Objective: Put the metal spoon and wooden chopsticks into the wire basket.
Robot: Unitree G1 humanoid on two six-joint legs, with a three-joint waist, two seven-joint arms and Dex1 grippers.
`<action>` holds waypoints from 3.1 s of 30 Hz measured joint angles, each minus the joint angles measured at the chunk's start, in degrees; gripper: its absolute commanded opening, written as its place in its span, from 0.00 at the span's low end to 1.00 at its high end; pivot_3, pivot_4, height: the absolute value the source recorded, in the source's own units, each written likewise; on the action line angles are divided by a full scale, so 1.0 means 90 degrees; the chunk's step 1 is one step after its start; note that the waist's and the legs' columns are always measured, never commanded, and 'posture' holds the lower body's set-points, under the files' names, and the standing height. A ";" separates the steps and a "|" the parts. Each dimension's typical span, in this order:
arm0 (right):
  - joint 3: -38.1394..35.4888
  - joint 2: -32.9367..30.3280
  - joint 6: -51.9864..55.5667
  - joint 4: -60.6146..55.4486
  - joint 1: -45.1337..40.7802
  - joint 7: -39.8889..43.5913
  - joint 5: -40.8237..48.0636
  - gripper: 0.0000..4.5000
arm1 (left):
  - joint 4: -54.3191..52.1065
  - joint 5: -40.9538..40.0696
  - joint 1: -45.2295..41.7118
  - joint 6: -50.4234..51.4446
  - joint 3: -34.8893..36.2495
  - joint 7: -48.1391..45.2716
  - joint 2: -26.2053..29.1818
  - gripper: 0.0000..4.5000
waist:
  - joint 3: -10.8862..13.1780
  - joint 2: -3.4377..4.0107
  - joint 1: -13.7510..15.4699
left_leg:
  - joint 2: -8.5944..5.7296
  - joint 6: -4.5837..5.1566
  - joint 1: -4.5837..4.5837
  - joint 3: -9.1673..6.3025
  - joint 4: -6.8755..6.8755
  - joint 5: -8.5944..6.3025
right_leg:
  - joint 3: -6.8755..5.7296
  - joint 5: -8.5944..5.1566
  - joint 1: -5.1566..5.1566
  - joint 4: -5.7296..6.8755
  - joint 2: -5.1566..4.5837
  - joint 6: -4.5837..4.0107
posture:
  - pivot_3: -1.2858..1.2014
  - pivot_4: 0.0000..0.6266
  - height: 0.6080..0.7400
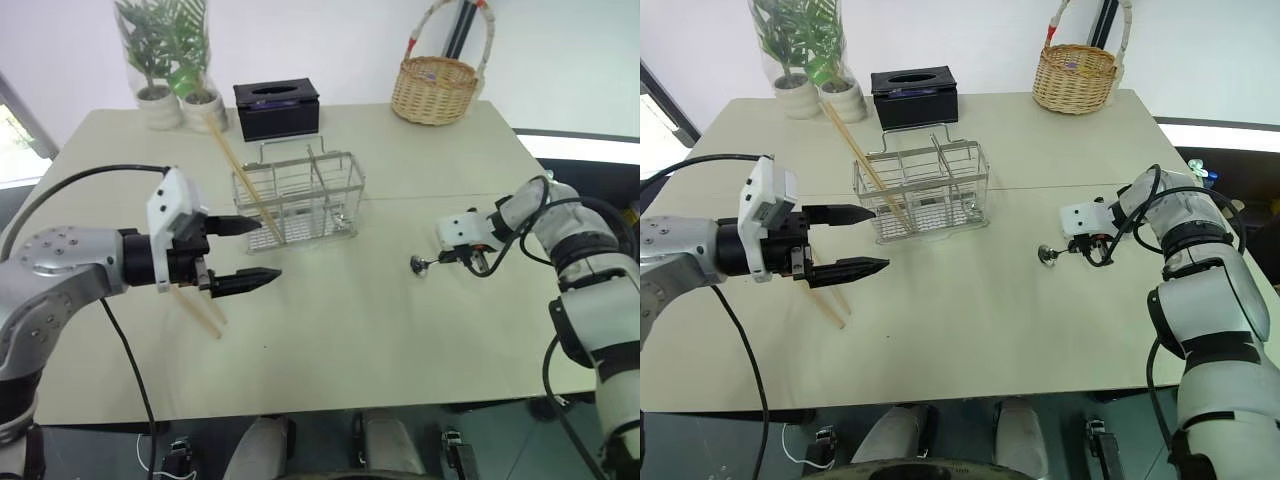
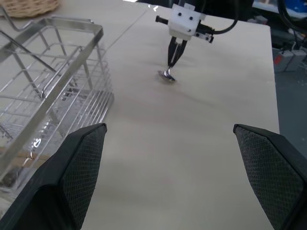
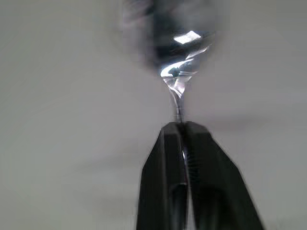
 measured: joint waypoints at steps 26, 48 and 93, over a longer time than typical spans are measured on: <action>-0.2097 -0.0519 0.3391 -0.5035 0.1575 0.1578 0.4150 0.01 | 0.0757 0.0298 -0.0667 -0.0257 0.0016 0.0120 -0.0249 1.00 | 0.0002 0.0005 0.0061 | -0.0004 0.0000 -0.0018 -0.0009 0.0004 0.0000 | -0.0001 0.0002 -0.0008 -0.0006 -0.0025 0.0003 | 0.52 0.24 0.32; -0.3192 0.2565 0.6189 -0.6259 0.0985 -0.4144 0.5163 0.01 | 0.1127 0.0570 -0.0903 -0.0429 0.0161 0.0404 -0.0490 1.00 | -0.0017 -0.0025 0.0024 | -0.0015 0.0004 -0.0022 -0.0009 0.0000 0.0001 | -0.0006 0.0015 -0.0051 0.0006 -0.0019 -0.0012 | 0.52 0.24 0.32; -0.4231 -0.0876 0.8506 -1.1514 0.4526 -0.1818 0.8553 0.97 | 0.2471 0.3748 -0.3316 0.4578 0.4597 0.8620 -0.4680 1.00 | -0.0046 -0.0103 0.0385 | -0.0009 -0.0031 -0.0011 -0.0007 0.0014 -0.0009 | -0.0011 0.0024 -0.0013 -0.0009 -0.0023 0.0013 | 0.52 0.24 0.32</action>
